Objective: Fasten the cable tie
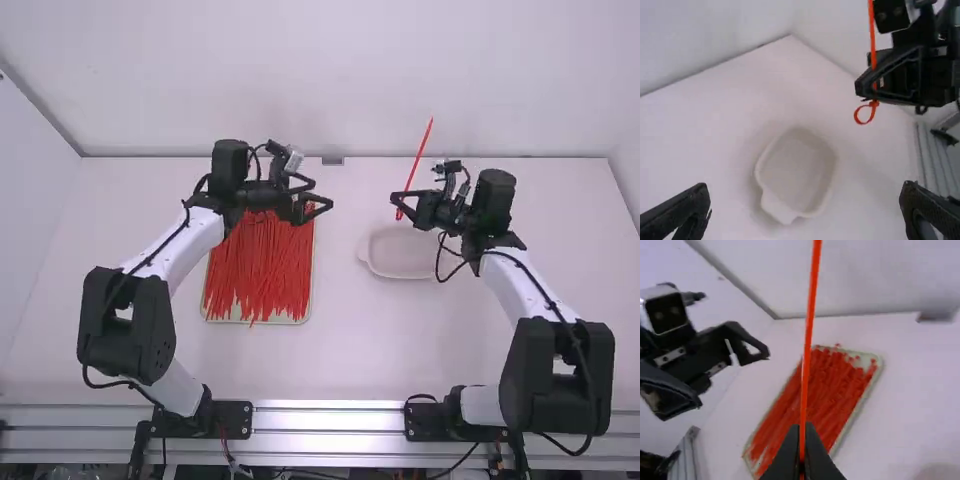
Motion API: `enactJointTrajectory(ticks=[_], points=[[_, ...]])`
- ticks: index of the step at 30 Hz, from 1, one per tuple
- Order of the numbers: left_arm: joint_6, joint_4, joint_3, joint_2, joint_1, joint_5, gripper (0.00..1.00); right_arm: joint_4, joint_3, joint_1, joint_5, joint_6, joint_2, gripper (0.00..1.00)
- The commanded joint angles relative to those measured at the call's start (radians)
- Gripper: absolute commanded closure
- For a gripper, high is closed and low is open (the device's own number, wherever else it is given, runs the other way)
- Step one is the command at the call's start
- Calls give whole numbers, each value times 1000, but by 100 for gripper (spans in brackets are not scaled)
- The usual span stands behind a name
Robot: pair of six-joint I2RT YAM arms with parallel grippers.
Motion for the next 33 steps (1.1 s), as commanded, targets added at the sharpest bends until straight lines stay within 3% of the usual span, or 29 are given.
enactJointTrajectory(ticks=[1, 6, 16, 25, 33], points=[[36, -26, 0, -3, 1, -48, 1, -77, 12, -3, 112, -132, -8, 100], [35, -31, -34, -3, 0, -52, 1, -130, -29, 31, 286, -149, -8, 100], [35, -18, -90, -3, 1, -53, 1, -59, -167, 129, 640, -77, -8, 100], [35, -24, -100, -3, 1, -49, 1, 6, -188, 189, 774, -56, 94, 100], [35, -32, -100, -3, 1, -50, 1, 64, -188, 174, 765, -41, 225, 100]])
